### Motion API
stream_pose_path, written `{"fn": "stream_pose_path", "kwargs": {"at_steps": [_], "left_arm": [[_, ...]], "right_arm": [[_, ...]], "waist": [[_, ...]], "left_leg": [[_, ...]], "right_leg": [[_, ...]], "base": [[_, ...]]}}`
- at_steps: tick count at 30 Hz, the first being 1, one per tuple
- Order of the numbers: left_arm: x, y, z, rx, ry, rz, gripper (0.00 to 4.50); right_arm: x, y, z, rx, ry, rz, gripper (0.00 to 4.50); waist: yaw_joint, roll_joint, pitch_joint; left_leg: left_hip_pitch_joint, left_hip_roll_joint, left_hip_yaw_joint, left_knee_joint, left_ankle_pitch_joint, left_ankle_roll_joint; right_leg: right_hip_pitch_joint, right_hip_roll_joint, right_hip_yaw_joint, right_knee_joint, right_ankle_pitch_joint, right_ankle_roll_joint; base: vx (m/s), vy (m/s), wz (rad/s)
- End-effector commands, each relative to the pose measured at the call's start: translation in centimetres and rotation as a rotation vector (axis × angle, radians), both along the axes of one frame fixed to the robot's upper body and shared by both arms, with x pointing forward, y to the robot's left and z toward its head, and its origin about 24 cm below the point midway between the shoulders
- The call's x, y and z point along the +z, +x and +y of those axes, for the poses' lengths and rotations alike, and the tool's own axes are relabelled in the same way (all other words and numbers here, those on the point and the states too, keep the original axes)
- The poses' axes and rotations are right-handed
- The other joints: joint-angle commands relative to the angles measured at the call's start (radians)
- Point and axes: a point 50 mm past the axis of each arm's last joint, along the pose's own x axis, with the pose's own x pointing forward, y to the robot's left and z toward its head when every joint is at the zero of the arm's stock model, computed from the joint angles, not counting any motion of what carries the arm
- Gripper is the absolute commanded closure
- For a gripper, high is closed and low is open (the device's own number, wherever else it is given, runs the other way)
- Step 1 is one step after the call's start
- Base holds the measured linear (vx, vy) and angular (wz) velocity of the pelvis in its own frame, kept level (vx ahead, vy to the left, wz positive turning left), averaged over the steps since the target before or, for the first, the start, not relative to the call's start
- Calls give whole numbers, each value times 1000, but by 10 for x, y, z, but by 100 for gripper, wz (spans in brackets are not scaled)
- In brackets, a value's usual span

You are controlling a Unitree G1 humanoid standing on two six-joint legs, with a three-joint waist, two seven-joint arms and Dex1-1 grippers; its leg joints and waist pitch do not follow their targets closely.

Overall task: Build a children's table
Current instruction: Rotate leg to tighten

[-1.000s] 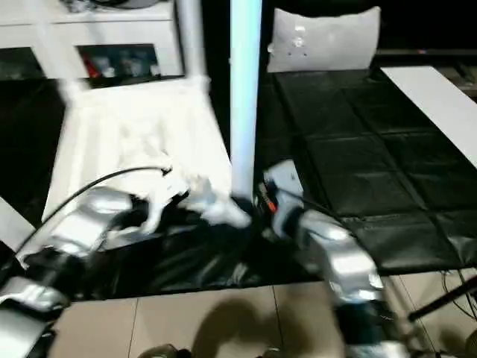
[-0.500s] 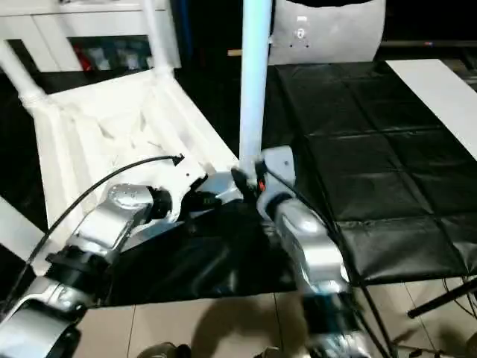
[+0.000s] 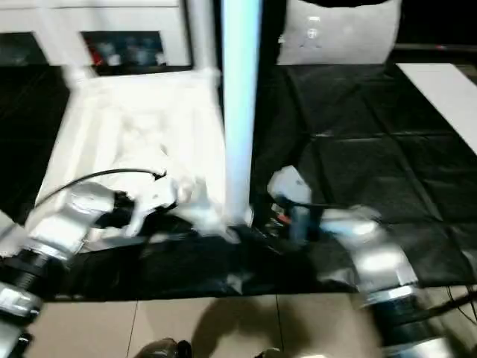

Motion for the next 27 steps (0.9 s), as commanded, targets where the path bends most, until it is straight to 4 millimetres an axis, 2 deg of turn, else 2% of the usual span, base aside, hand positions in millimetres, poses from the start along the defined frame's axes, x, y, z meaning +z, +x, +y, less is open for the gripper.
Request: {"fn": "stream_pose_path", "kwargs": {"at_steps": [1, 2, 7, 11, 13, 14, 18, 19, 24, 27], "left_arm": [[0, -5, -11, -149, 17, 32, 450], [0, -5, -10, -171, 31, 30, 450], [1, -7, -8, -246, 52, 40, 450], [2, -8, -9, -276, 50, 47, 450], [2, -8, -11, -290, 51, 49, 450], [2, -8, -11, -292, 51, 49, 450], [2, -8, -11, -297, 54, 46, 450], [1, -8, -11, -297, 55, 45, 450], [1, -8, -9, -296, 58, 46, 450], [1, -7, -9, -270, 40, 57, 450]], "right_arm": [[0, -3, 4, 115, -18, -4, 72], [-1, -2, 3, 145, -35, -3, 72], [1, 3, 0, 233, -68, 19, 121], [1, 5, 1, 266, -72, 33, 158], [0, 7, 3, 288, -75, 40, 166], [0, 8, 4, 291, -75, 41, 189], [-1, 10, 7, 320, -75, 62, 201], [-2, 9, 7, 339, -76, 75, 229], [-2, 9, 8, 356, -75, 91, 251], [-3, 8, 10, 364, -53, 124, 253]], "waist": [[-3, 1, -54], [-1, -5, -53], [7, -5, -51], [8, -9, -50], [10, -8, -52], [8, -7, -51], [10, -9, -47], [10, -9, -47], [13, -12, -45], [14, -9, -43]], "left_leg": [[25, 90, -25, -63, -68, 129], [25, 89, -23, -63, -79, 128], [24, 90, -24, -65, -89, 115], [23, 91, -24, -65, -79, 118], [24, 91, -24, -64, -67, 122], [23, 91, -24, -64, -73, 121], [24, 93, -25, -67, -88, 114], [25, 93, -24, -67, -92, 112], [24, 93, -24, -66, -77, 117], [24, 93, -24, -68, -88, 113]], "right_leg": [[36, -91, 37, -53, 143, -305], [36, -93, 38, -56, 126, -308], [38, -94, 37, -56, 96, -315], [37, -94, 37, -55, 101, -320], [37, -94, 37, -52, 115, -321], [36, -95, 36, -53, 108, -326], [35, -94, 36, -54, 98, -331], [36, -95, 36, -54, 96, -332], [36, -95, 37, -53, 111, -330], [35, -96, 37, -55, 93, -328]], "base": [[0, 0, 0], [0, 0, 0], [0, 0, 0], [0, 0, 0], [0, 0, 0], [0, 0, 0], [0, 0, 0], [0, 0, 0], [0, 0, 0], [0, 0, 0]]}}
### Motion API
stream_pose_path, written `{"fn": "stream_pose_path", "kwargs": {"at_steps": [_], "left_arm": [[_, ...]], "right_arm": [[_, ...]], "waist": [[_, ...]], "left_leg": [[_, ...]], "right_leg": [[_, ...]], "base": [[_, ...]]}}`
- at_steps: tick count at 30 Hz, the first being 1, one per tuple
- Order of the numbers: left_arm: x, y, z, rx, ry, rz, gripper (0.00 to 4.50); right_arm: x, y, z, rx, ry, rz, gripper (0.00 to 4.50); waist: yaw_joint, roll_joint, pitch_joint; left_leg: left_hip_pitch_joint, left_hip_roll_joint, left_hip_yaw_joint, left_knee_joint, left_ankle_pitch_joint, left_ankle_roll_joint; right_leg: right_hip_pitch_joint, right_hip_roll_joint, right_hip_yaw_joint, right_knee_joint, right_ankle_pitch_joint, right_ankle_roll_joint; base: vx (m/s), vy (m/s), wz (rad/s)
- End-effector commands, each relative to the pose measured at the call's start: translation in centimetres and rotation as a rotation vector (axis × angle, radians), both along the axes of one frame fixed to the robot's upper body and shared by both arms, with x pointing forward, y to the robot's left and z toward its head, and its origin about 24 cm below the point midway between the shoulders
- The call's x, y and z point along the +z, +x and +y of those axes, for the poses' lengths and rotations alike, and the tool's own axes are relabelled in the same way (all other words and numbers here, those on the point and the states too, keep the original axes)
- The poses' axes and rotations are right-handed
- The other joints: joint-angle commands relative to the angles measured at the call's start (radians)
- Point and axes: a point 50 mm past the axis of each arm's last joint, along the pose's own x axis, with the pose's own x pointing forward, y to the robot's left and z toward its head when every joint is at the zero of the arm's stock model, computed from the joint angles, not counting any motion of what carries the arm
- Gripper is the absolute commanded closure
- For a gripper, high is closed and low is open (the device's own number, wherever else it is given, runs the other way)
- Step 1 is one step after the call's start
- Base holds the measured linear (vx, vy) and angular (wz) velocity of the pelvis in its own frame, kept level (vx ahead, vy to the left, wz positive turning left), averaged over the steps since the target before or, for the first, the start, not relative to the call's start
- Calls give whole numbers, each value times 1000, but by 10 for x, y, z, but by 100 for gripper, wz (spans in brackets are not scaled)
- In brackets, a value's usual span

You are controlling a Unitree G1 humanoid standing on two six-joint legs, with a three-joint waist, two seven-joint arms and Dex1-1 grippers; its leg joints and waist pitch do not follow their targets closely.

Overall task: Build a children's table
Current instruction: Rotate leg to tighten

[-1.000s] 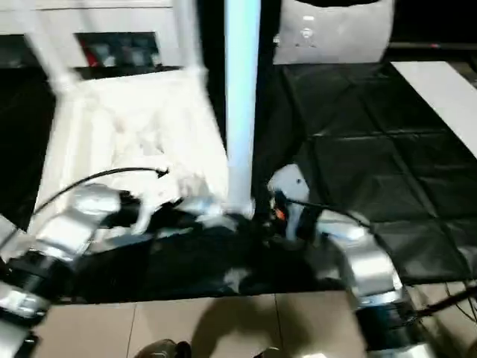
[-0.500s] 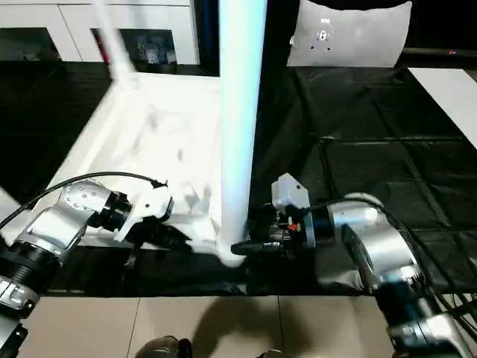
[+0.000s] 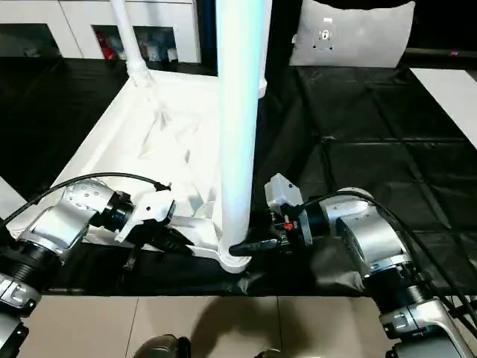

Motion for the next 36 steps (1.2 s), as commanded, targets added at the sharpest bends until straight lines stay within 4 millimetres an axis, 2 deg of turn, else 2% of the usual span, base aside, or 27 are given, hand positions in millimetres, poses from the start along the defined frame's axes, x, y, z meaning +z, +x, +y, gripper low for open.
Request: {"fn": "stream_pose_path", "kwargs": {"at_steps": [1, 4, 7, 9, 11, 12, 13, 14, 15, 16, 17, 19, 20, 21, 22, 23, 25, 27, 28, 29, 30, 31, 32, 33, 34, 35, 36], "left_arm": [[-2, -3, -8, -51, -1, 43, 450], [-2, -4, -8, -34, -20, 57, 450], [1, -1, -15, 76, -87, 59, 450], [2, 0, -17, 116, -97, 48, 450], [2, 5, -26, 224, -122, 32, 450], [2, 6, -29, 245, -131, 29, 450], [3, 7, -30, 260, -137, 26, 450], [3, 9, -35, 302, -150, 20, 450], [3, 9, -35, 302, -150, 20, 450], [3, 9, -35, 302, -150, 20, 450], [4, 16, -43, 384, -170, 5, 450], [7, 26, -56, 512, -203, -9, 450], [10, 33, -64, 591, -222, -21, 450], [10, 33, -64, 591, -222, -21, 450], [13, 37, -71, 639, -227, -41, 450], [13, 37, -71, 640, -227, -41, 450], [14, 36, -74, 645, -225, -48, 450], [14, 35, -80, 639, -215, -65, 450], [13, 34, -82, 634, -208, -70, 450], [13, 33, -82, 633, -207, -71, 450], [11, 30, -84, 622, -189, -77, 450], [11, 30, -84, 622, -189, -77, 450], [10, 29, -84, 619, -184, -78, 450], [10, 29, -84, 619, -184, -78, 450], [7, 28, -80, 608, -168, -84, 450], [5, 27, -77, 601, -155, -85, 450], [5, 27, -77, 601, -155, -85, 450]], "right_arm": [[0, -3, 5, 47, 19, 46, 254], [0, -4, 5, 40, 28, 64, 255], [-5, -11, 14, -70, 82, 115, 256], [-7, -13, 18, -103, 90, 105, 256], [-20, -14, 31, -233, 63, 90, 256], [-22, -14, 34, -262, 56, 92, 256], [-24, -14, 35, -282, 51, 92, 256], [-28, -11, 42, -354, 58, 95, 256], [-28, -11, 42, -354, 58, 95, 256], [-28, -11, 42, -354, 58, 95, 256], [-31, -6, 56, -457, 78, 98, 256], [-31, 6, 79, -648, 116, 114, 256], [-31, 12, 93, -750, 130, 128, 256], [-31, 12, 93, -750, 130, 128, 256], [-27, 17, 105, -842, 148, 132, 256], [-27, 17, 105, -843, 148, 132, 256], [-24, 18, 111, -888, 162, 139, 256], [-21, 20, 118, -945, 167, 129, 256], [-20, 19, 119, -960, 176, 124, 256], [-20, 19, 119, -962, 177, 123, 221], [-17, 19, 116, -1009, 195, 99, 221], [-17, 19, 116, -1009, 195, 99, 221], [-17, 20, 113, -1030, 200, 90, 185], [-17, 20, 113, -1030, 200, 90, 185], [-18, 20, 102, -1050, 206, 78, 175], [-18, 20, 91, -1062, 210, 64, 165], [-18, 20, 91, -1062, 210, 64, 165]], "waist": [[-8, 0, -51], [-8, 2, -50], [-5, 3, -48], [-6, 3, -43], [-10, 3, -38], [-16, 8, -34], [-22, 5, -33], [-32, 4, -30], [-36, 5, -30], [-44, 5, -29], [-54, 7, -28], [-63, 6, -28], [-71, 4, -30], [-75, 3, -31], [-73, 5, -36], [-73, 6, -37], [-70, 8, -46], [-67, 9, -51], [-67, 9, -52], [-67, 9, -52], [-66, 11, -53], [-66, 12, -49], [-65, 12, -49], [-65, 13, -47], [-64, 16, -49], [-62, 16, -49], [-62, 16, -51]], "left_leg": [[27, 93, -25, -72, -99, 108], [26, 92, -24, -73, -98, 102], [28, 95, -26, -77, -105, 97], [24, 94, -27, -80, -128, 87], [26, 94, -28, -86, -167, 62], [25, 91, -30, -93, -201, 37], [27, 90, -32, -95, -225, 16], [17, 87, -37, -99, -224, 6], [16, 87, -37, -102, -221, 0], [22, 86, -36, -101, -246, -4], [23, 85, -34, -100, -245, -5], [24, 82, -35, -103, -258, -18], [25, 78, -37, -103, -261, -34], [22, 76, -39, -103, -256, -39], [22, 76, -39, -103, -227, -35], [24, 78, -36, -103, -210, -27], [28, 77, -28, -98, -140, 3], [23, 73, -25, -89, -42, 43], [21, 72, -25, -87, -16, 56], [21, 72, -25, -87, -16, 56], [23, 72, -25, -87, -31, 63], [25, 76, -24, -89, -57, 60], [25, 76, -24, -91, -71, 57], [27, 79, -25, -94, -95, 49], [29, 81, -26, -94, -105, 41], [29, 83, -26, -95, -105, 38], [29, 83, -27, -94, -95, 36]], "right_leg": [[35, -94, 38, -59, 74, -327], [35, -94, 39, -59, 78, -328], [35, -95, 40, -61, 68, -326], [33, -96, 41, -66, 20, -317], [31, -100, 45, -76, -65, -303], [28, -99, 46, -84, -136, -293], [30, -102, 49, -89, -196, -280], [38, -102, 48, -89, -227, -263], [37, -100, 47, -89, -234, -254], [29, -102, 50, -97, -272, -243], [26, -100, 54, -97, -265, -244], [21, -98, 54, -101, -302, -235], [20, -99, 53, -102, -331, -229], [22, -100, 53, -104, -344, -223], [30, -99, 52, -102, -319, -209], [27, -96, 53, -103, -283, -210], [31, -89, 52, -94, -109, -227], [40, -87, 49, -78, 84, -250], [42, -86, 47, -74, 145, -257], [42, -86, 47, -74, 145, -257], [44, -87, 45, -75, 149, -264], [41, -88, 46, -79, 120, -264], [42, -88, 46, -80, 100, -265], [41, -88, 46, -83, 61, -263], [42, -88, 47, -83, 40, -259], [42, -88, 47, -83, 40, -257], [44, -89, 47, -80, 63, -256]], "base": [[0, 0, 0], [0, 0, 0], [0, 0, 0], [0, 0, 0], [0, 0, 0], [0, 0, 0], [0, 0, 0], [0, 0, 0], [0, 0, 0], [0, 0, 0], [0, 0, 0], [0, 0, 0], [0, 0, 0], [0, 0, 0], [0, 0, 0], [0, 0, 0], [0, 0, 0], [0, 0, 0], [0, 0, 0], [0, 0, 0], [0, 0, 0], [0, 0, 0], [0, 0, 0], [0, 0, 0], [0, 0, 0], [0, 0, 0], [0, 0, 0]]}}
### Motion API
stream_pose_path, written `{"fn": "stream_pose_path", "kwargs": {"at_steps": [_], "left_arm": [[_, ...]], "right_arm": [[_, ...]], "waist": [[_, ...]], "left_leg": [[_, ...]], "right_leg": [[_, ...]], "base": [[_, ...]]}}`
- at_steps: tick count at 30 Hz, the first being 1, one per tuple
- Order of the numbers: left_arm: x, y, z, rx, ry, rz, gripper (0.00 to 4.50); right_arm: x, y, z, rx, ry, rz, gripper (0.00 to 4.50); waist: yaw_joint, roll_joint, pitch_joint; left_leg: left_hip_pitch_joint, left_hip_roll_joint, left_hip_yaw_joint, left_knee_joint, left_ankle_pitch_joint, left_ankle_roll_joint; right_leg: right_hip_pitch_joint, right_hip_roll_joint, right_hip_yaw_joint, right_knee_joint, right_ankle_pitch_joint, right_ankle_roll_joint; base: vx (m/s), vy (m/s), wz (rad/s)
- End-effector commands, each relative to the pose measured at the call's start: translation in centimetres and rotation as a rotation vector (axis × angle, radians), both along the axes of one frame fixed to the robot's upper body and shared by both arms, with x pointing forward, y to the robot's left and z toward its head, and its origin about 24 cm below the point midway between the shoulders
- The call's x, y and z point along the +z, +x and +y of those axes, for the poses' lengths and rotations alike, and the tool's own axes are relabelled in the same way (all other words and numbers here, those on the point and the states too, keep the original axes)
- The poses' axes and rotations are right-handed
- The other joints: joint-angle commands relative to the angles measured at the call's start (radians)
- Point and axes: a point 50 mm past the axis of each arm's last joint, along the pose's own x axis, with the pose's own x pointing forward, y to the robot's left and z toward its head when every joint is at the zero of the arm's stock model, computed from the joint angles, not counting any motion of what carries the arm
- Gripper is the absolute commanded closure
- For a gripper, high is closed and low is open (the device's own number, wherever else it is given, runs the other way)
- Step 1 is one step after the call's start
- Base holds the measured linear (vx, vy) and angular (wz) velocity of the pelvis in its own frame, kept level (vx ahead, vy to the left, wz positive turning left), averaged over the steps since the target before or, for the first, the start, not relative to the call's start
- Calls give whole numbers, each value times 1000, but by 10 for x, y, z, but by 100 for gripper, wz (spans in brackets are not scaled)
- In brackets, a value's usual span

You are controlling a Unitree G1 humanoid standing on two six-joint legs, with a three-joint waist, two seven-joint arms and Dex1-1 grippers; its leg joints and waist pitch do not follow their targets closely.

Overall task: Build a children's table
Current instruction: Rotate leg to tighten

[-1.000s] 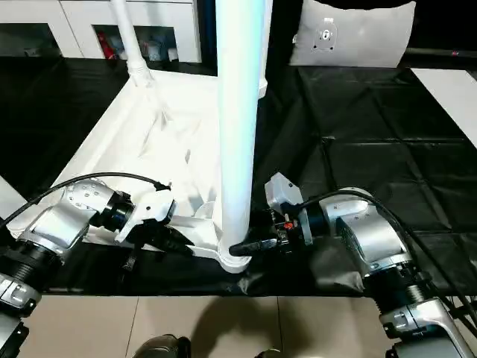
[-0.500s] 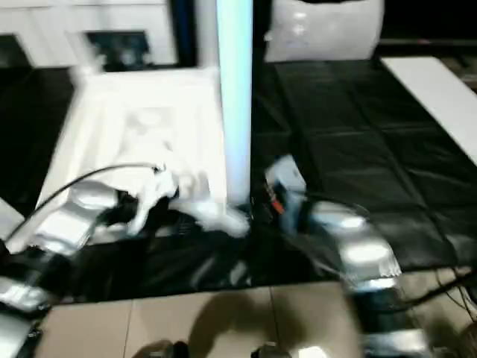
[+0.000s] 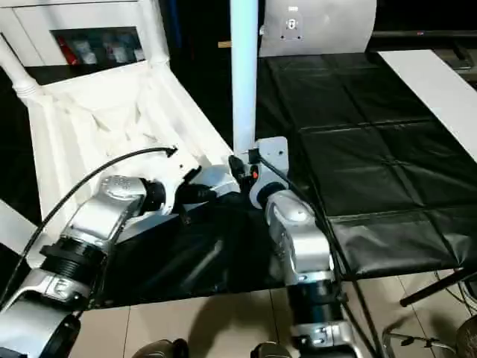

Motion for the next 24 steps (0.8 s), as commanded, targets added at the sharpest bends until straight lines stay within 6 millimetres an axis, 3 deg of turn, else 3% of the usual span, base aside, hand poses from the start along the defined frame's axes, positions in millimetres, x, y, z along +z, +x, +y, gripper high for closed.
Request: {"fn": "stream_pose_path", "kwargs": {"at_steps": [1, 3, 4, 7, 9, 12, 13, 14, 19, 24], "left_arm": [[-2, -11, -14, -140, 2, -11, 450], [-4, -14, -4, -185, 26, -7, 450], [-5, -15, -1, -204, 33, -6, 450], [-5, -19, 11, -283, 56, -1, 450], [-6, -22, 18, -353, 83, -13, 450], [-6, -27, 25, -430, 105, 0, 450], [-5, -31, 32, -507, 94, 22, 450], [-5, -32, 33, -526, 86, 30, 450], [-3, -40, 40, -651, 96, 73, 450], [-3, -43, 42, -729, 121, 93, 450]], "right_arm": [[-9, -16, 7, 248, 29, 13, 151], [-4, -19, -10, 318, 1, -31, 134], [-3, -21, -14, 339, -10, -42, 128], [2, -29, -29, 501, -68, -76, 96], [3, -33, -37, 586, -94, -77, 91], [5, -37, -45, 686, -120, -64, 87], [7, -41, -53, 789, -148, -47, 69], [7, -41, -56, 820, -156, -41, 69], [8, -45, -64, 990, -192, -12, 69], [10, -43, -67, 1078, -211, 17, 120]], "waist": [[8, 1, -61], [15, 1, -66], [16, 0, -69], [19, -2, -73], [22, 2, -73], [23, 3, -68], [29, 0, -68], [33, 4, -66], [51, 3, -69], [61, 0, -68]], "left_leg": [[14, 78, -31, -59, -84, 64], [8, 77, -30, -50, -39, 93], [9, 77, -28, -45, -14, 108], [6, 72, -28, -36, 10, 136], [5, 77, -27, -33, 3, 150], [7, 82, -28, -37, -40, 144], [10, 85, -29, -38, -60, 137], [11, 87, -27, -38, -73, 132], [13, 90, -25, -34, -70, 130], [13, 91, -25, -35, -80, 123]], "right_leg": [[48, -89, 45, -60, 94, -251], [55, -89, 45, -49, 200, -250], [53, -88, 44, -43, 264, -260], [57, -89, 39, -36, 319, -277], [54, -90, 38, -34, 324, -280], [49, -91, 34, -39, 229, -298], [51, -92, 33, -42, 178, -300], [48, -92, 32, -43, 151, -307], [41, -94, 29, -37, 136, -326], [39, -97, 29, -38, 93, -322]], "base": [[0, 0, 0], [0, 0, 0], [0, 0, 0], [0, 0, 0], [0, 0, 0], [0, 0, 0], [0, 0, 0], [0, 0, 0], [0, 0, 0], [0, 0, 0]]}}
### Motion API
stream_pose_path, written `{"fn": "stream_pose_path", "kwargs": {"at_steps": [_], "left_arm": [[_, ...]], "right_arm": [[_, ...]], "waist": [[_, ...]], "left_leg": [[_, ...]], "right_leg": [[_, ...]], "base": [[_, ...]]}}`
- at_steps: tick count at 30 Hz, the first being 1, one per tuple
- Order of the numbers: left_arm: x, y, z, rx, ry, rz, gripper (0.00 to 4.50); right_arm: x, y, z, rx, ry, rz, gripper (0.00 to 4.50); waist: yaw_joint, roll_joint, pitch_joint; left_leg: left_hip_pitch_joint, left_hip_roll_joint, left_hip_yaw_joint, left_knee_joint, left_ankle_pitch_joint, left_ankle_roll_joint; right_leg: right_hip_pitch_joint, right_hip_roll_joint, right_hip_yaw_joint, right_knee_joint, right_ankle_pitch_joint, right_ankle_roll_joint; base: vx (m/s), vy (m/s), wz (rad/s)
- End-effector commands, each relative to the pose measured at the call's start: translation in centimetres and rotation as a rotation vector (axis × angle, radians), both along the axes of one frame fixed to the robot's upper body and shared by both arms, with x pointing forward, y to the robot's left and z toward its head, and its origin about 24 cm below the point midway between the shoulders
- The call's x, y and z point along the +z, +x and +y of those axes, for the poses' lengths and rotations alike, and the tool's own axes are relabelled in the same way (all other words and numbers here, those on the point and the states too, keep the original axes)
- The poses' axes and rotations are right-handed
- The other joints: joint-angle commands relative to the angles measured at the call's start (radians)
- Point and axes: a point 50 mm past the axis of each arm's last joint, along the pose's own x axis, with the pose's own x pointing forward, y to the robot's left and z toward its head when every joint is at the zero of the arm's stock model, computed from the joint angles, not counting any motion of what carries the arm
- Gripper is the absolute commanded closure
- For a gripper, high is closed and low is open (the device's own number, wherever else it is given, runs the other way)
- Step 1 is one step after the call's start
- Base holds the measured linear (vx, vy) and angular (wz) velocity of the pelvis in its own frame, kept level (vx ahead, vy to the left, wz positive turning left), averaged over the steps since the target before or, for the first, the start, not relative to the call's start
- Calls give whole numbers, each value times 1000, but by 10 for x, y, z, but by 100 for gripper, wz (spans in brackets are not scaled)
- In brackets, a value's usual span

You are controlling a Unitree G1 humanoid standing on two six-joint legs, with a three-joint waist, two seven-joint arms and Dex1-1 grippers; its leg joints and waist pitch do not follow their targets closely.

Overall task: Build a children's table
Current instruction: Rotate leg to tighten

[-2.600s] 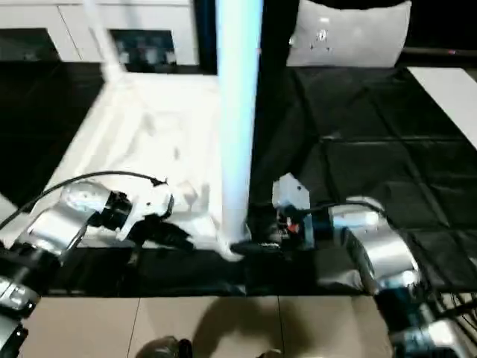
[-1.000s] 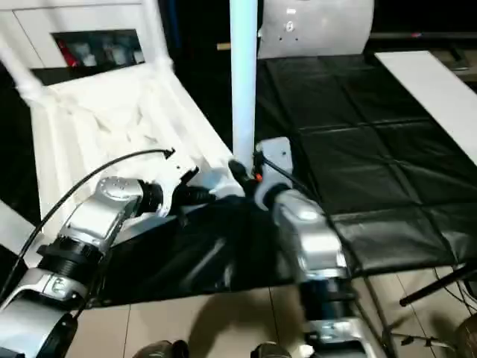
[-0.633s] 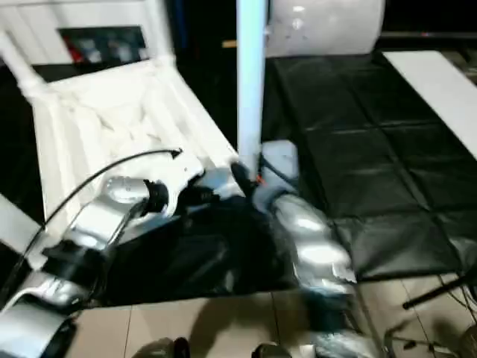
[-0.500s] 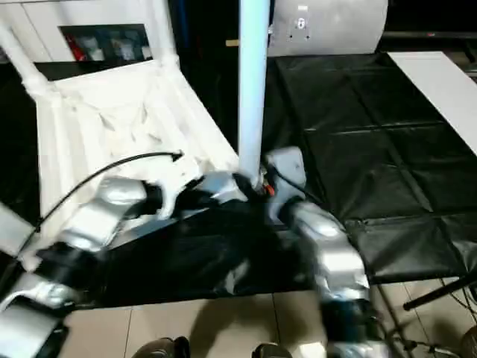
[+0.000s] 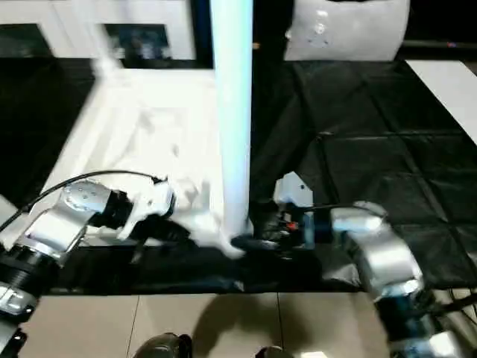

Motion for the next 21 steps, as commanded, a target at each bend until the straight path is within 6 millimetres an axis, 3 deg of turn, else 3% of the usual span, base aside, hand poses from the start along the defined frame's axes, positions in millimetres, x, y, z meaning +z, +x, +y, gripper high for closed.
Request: {"fn": "stream_pose_path", "kwargs": {"at_steps": [1, 11, 12, 17, 21], "left_arm": [[-3, -8, -10, -127, 17, 38, 450], [-3, -7, -9, -165, 44, 26, 450], [-3, -7, -9, -165, 46, 24, 450], [-3, -6, -8, -165, 47, 23, 450], [-4, -6, -8, -163, 49, 25, 450]], "right_arm": [[2, 1, 1, 66, -4, 20, 144], [0, 3, 6, 183, -20, 62, 203], [0, 3, 7, 187, -20, 64, 215], [-3, 3, 11, 198, -12, 74, 251], [-5, 1, 14, 213, -4, 96, 255]], "waist": [[-5, -5, -68], [-1, -8, -71], [-1, -13, -70], [0, -8, -69], [0, -8, -68]], "left_leg": [[27, 84, -21, -63, -71, 112], [23, 82, -21, -58, -46, 128], [24, 82, -20, -59, -44, 129], [23, 83, -21, -59, -51, 126], [24, 83, -21, -61, -71, 111]], "right_leg": [[40, -95, 43, -48, 92, -319], [40, -96, 39, -45, 86, -318], [40, -95, 39, -46, 87, -318], [38, -96, 37, -46, 72, -318], [39, -96, 38, -50, 43, -313]], "base": [[0, 0, 0], [0, 0, 0], [0, 0, 0], [0, 0, 0], [0, 0, 0]]}}
